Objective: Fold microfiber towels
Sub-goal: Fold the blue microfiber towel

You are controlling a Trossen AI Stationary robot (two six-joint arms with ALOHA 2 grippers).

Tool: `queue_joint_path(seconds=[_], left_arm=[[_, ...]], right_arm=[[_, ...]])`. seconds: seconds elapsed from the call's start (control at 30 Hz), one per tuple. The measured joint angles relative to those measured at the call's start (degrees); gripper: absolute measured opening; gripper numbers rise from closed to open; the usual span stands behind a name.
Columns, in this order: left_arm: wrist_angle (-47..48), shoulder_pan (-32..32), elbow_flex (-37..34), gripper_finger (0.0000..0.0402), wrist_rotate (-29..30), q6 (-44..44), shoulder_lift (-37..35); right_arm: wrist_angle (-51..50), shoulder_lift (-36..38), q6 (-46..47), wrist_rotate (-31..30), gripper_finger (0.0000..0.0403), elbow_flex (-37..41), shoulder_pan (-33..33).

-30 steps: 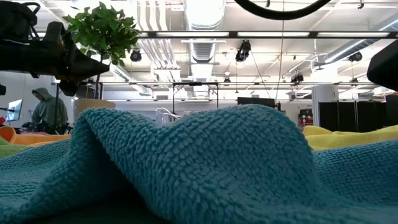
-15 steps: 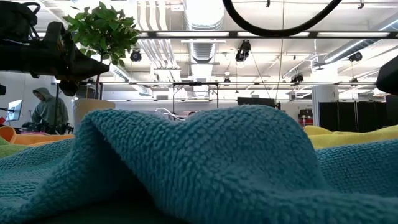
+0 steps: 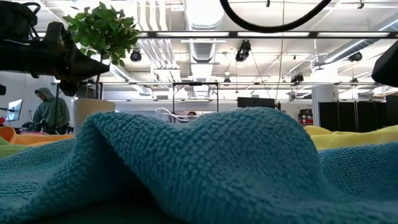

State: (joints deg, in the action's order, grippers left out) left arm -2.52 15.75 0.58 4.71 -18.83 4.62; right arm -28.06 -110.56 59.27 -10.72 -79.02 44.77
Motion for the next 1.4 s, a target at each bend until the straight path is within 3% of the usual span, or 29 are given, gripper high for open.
queue_joint_path(seconds=[0.17, 0.33, 0.63, 0.93, 1.17, 1.4], left_arm=[[0.0, 0.0, 0.0, 0.0001, 0.0, 0.0, 0.0], [0.0, 0.0, 0.0, 0.0001, 0.0, 0.0, 0.1], [0.0, 0.0, 0.0, 0.0001, 0.0, 0.0, 0.2], [0.0, 0.0, 0.0, 0.0001, 0.0, 0.0, 0.2], [0.0, 0.0, 0.0, 0.0001, 0.0, 0.0, 0.2], [0.0, 0.0, 0.0, 0.0001, 0.0, 0.0, 0.2]], right_arm=[[-1.4, 0.0, 0.7, 0.1, 0.0183, 0.0, -0.4], [-3.1, 0.0, 0.7, 0.1, 0.0182, 0.1, -0.5], [-4.4, 0.0, 0.7, 0.2, 0.0107, 0.1, -0.8], [-4.3, 0.1, 0.8, 1.8, 0.0072, 0.1, -0.9], [-4.3, 0.1, 1.3, 3.3, 0.0015, 0.1, -0.9], [-4.4, 0.4, 1.1, 3.4, 0.0009, -0.9, -0.9]])
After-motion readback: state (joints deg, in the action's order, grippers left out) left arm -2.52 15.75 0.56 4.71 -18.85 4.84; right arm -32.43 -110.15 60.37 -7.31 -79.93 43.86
